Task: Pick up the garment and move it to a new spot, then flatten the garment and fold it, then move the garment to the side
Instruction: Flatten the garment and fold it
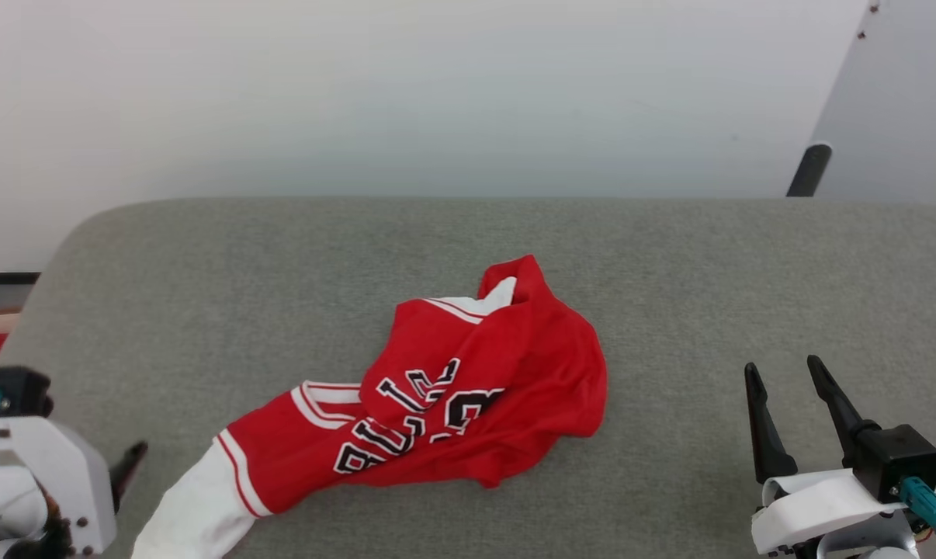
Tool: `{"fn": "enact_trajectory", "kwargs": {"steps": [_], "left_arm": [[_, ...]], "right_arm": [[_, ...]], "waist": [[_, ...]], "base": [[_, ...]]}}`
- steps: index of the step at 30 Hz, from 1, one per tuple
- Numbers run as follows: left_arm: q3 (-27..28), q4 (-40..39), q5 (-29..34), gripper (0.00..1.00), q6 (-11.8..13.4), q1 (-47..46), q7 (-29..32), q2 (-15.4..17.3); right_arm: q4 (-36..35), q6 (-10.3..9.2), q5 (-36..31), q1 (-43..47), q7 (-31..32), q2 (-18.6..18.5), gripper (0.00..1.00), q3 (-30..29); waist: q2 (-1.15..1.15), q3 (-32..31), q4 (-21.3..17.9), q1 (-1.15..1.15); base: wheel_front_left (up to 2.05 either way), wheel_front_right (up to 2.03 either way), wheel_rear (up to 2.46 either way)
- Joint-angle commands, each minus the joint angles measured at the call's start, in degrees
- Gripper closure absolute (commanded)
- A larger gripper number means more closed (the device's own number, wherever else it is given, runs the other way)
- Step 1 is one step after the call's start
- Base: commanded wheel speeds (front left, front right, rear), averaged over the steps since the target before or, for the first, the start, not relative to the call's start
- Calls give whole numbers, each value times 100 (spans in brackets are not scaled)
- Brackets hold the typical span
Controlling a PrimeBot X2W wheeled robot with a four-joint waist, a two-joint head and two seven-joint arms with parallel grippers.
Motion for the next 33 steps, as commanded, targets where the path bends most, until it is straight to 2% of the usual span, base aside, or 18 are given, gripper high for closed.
{"fn": "enact_trajectory", "kwargs": {"steps": [1, 6, 11, 20, 26, 33], "left_arm": [[30, -140, 92, 0, 14, -11, -147, -16], [144, -602, 337, 0, 133, 183, -881, -187], [290, -913, 697, 0, 308, 449, -1877, -398], [531, -1023, 1169, 0, 612, 1046, -3882, -1095], [347, -802, 1409, 0, 538, 1229, -4478, -1472], [451, -572, 1644, 0, 432, 1121, -4669, -2036]], "right_arm": [[2, 0, 33, -22, 27, -39, 0, 46], [58, 0, 132, -46, 107, -116, 0, 204], [60, 0, 211, -84, 209, -184, 0, 325], [171, 0, 450, -263, 612, -506, 0, 656], [334, 0, 704, -547, 1165, -801, 0, 995], [577, 0, 1057, -985, 1770, -1161, 0, 1281]], "waist": [[0, -82, 109, 0], [0, -173, 291, 0], [0, -237, 498, 0], [0, -263, 903, 0], [0, -199, 1213, 0], [0, -60, 1718, 0]], "base": [[0, 0, 0], [0, 0, 0], [0, 0, 0], [0, 0, 0], [0, 0, 0], [0, 0, 0]]}}
